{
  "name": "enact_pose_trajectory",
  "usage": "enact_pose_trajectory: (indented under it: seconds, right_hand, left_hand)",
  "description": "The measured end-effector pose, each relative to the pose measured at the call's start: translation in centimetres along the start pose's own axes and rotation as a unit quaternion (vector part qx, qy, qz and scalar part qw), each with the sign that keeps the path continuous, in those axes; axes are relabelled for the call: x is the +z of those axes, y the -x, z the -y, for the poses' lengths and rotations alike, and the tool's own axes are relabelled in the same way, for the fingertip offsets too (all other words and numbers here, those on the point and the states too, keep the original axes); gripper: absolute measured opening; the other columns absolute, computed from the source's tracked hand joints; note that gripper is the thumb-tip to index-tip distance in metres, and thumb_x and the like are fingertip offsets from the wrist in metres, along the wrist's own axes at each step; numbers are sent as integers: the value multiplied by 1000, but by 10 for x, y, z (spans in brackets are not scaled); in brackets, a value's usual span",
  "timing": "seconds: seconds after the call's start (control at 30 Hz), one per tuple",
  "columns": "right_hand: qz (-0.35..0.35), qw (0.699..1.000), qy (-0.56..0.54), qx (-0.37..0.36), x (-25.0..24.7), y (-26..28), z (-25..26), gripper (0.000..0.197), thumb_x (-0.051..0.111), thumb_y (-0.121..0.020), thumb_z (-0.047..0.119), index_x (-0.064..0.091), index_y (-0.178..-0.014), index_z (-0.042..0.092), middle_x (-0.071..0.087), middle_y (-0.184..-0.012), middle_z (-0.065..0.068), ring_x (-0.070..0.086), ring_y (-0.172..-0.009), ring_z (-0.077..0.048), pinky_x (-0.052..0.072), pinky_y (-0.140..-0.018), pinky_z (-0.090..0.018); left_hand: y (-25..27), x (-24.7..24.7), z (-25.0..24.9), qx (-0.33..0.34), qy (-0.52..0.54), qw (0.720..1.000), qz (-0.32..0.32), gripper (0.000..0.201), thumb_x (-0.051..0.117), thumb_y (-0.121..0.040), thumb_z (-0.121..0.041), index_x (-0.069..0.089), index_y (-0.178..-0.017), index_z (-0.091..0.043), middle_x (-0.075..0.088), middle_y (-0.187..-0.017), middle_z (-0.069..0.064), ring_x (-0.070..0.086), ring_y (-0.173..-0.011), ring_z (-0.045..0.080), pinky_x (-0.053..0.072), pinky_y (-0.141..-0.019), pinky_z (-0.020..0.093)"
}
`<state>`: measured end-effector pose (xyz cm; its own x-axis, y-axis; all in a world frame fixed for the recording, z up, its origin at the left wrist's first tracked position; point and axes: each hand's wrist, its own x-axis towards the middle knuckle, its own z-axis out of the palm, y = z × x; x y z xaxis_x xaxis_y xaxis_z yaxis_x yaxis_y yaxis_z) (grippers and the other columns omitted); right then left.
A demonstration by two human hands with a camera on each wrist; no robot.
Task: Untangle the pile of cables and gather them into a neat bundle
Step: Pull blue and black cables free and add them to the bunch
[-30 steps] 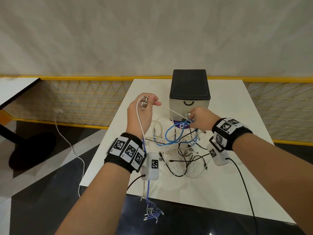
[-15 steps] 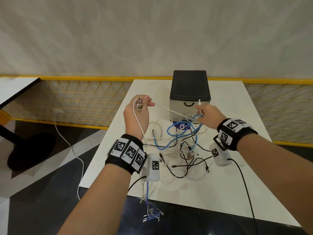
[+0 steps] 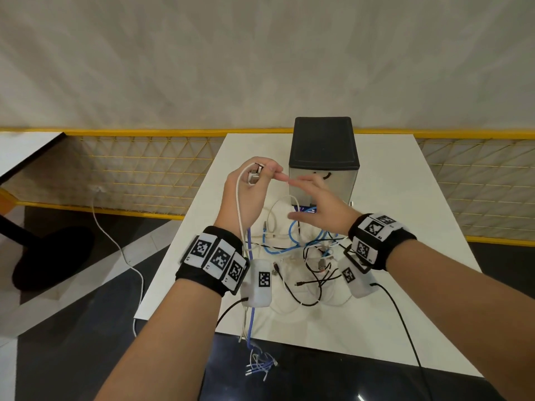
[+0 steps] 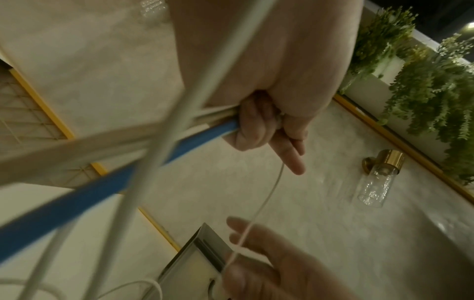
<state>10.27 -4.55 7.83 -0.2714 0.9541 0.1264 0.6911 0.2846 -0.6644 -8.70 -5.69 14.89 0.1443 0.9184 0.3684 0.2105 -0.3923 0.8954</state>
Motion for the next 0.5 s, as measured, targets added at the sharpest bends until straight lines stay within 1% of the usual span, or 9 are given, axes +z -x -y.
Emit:
enact_pose_trajectory:
  seconds: [0.07,0.1,0.17,0.23,0.27,0.3,0.37,0.43,0.5]
  right_hand:
    - [4,999,-28,-26,4,-3,19,43,60,-92,29,51,-133,20,52,-127,1,54,-109,-9,39,-86,-5]
    - [6,999,-49,-22,4,-3,27,29,55,-95,23,59,-123,16,61,-116,-1,60,-102,-11,42,-80,-5]
    - [14,995,-98,7,2,-3,40,23,44,-100,16,62,-112,11,67,-100,-6,66,-89,-18,51,-75,-20]
    - [6,992,-128,20,-2,1,50,24,37,-102,14,56,-116,12,66,-96,-11,69,-83,-23,54,-71,-31]
    - [-2,990,-140,12,-6,4,56,25,34,-103,13,53,-120,13,65,-95,-13,69,-81,-24,55,-71,-31]
    - [-11,988,-155,-2,-9,8,61,26,30,-103,12,50,-120,13,63,-94,-16,70,-79,-24,56,-72,-31]
    - [-24,978,-206,-36,-14,20,73,25,25,-104,11,48,-114,8,60,-92,-22,70,-80,-27,57,-77,-34]
    - [4,962,-266,-53,-15,37,83,23,26,-104,8,47,-106,2,59,-91,-26,69,-83,-32,57,-82,-39]
    - [86,952,-290,-50,-9,56,87,21,30,-102,3,50,-101,-2,60,-92,-26,66,-90,-36,55,-88,-44]
  left_hand:
    - [2,-3,-4,4,-1,1000,17,20,52,-101,-16,66,-94,-4,75,-86,8,57,-60,-5,38,-59,9]
    - [3,-5,-6,2,2,1000,20,20,52,-101,-15,66,-93,-4,75,-86,9,56,-59,-6,38,-58,8]
    - [5,-12,-8,-2,2,1000,24,19,52,-101,-16,66,-93,-6,74,-86,11,53,-53,-6,37,-54,7]
    - [7,-21,-9,-3,-15,999,32,16,54,-100,-19,67,-99,-9,73,-82,11,50,-49,-4,36,-54,8]
    - [8,-27,-8,-7,-30,998,46,15,57,-99,-20,67,-108,-13,73,-79,10,49,-50,-3,37,-56,8]
    - [9,-32,-5,-14,-52,997,62,23,60,-97,-20,62,-120,-19,72,-77,9,51,-54,-2,39,-61,8]
    - [12,-43,5,-44,-95,991,81,50,65,-93,-20,46,-139,-30,72,-72,3,57,-65,-1,42,-76,10]
    - [13,-53,12,-76,-104,990,57,59,65,-93,-19,39,-145,-30,69,-69,0,58,-71,-6,40,-77,5]
    - [16,-66,13,-94,-63,994,9,55,63,-95,-20,41,-145,-26,66,-68,-1,57,-73,-9,38,-74,2]
